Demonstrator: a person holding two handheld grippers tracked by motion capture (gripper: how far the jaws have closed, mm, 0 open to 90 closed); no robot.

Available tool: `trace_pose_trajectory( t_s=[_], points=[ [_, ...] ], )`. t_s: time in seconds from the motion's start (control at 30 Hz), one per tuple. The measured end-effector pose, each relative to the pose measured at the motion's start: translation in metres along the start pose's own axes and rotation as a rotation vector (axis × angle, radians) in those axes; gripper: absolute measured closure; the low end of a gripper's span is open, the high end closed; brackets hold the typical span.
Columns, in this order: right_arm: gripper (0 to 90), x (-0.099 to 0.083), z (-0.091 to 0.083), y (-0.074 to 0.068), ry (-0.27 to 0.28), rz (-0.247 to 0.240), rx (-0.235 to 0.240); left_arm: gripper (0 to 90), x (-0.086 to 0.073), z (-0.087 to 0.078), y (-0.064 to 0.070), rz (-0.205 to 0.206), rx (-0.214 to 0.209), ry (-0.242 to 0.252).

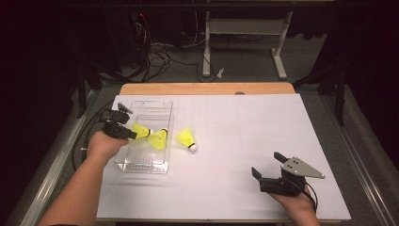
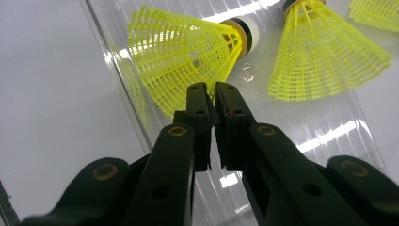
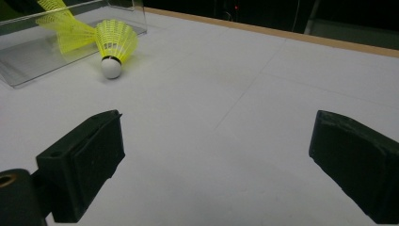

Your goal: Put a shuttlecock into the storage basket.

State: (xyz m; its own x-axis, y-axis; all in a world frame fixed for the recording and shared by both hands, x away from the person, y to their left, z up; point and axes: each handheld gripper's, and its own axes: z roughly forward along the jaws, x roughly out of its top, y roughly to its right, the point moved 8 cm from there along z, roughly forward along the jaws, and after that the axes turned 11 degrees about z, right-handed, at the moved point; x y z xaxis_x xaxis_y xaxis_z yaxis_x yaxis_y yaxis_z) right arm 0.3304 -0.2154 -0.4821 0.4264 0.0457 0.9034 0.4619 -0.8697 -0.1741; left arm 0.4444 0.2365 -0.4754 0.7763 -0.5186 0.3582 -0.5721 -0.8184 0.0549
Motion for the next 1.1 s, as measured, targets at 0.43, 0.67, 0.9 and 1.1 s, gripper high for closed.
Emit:
trace_pose_trajectory(
  t_s=[0.43, 0.67, 0.9, 1.1],
  points=[
    [4.3, 0.0003, -0.0002, -0.0007, 0.001, 0.002, 0.001, 76.0, -0.0015, -0.0064, -0.0013, -0.007, 0.000, 0.009],
    [4.3, 0.0008, -0.0003, -0.0016, 0.002, -0.003, 0.003, 70.9, -0.0007, -0.0073, 0.0028, 0.003, 0.005, 0.001],
    [4.3, 0.0014, -0.0009, -0.0015, 0.004, -0.002, 0.005, 65.9, -0.0006, -0.0088, 0.0042, 0.001, 0.012, -0.002],
    [4.3, 0.0020, -0.0009, -0.0021, 0.007, -0.006, 0.008, 60.0, -0.0005, -0.0102, 0.0074, 0.003, 0.003, -0.006]
  ],
)
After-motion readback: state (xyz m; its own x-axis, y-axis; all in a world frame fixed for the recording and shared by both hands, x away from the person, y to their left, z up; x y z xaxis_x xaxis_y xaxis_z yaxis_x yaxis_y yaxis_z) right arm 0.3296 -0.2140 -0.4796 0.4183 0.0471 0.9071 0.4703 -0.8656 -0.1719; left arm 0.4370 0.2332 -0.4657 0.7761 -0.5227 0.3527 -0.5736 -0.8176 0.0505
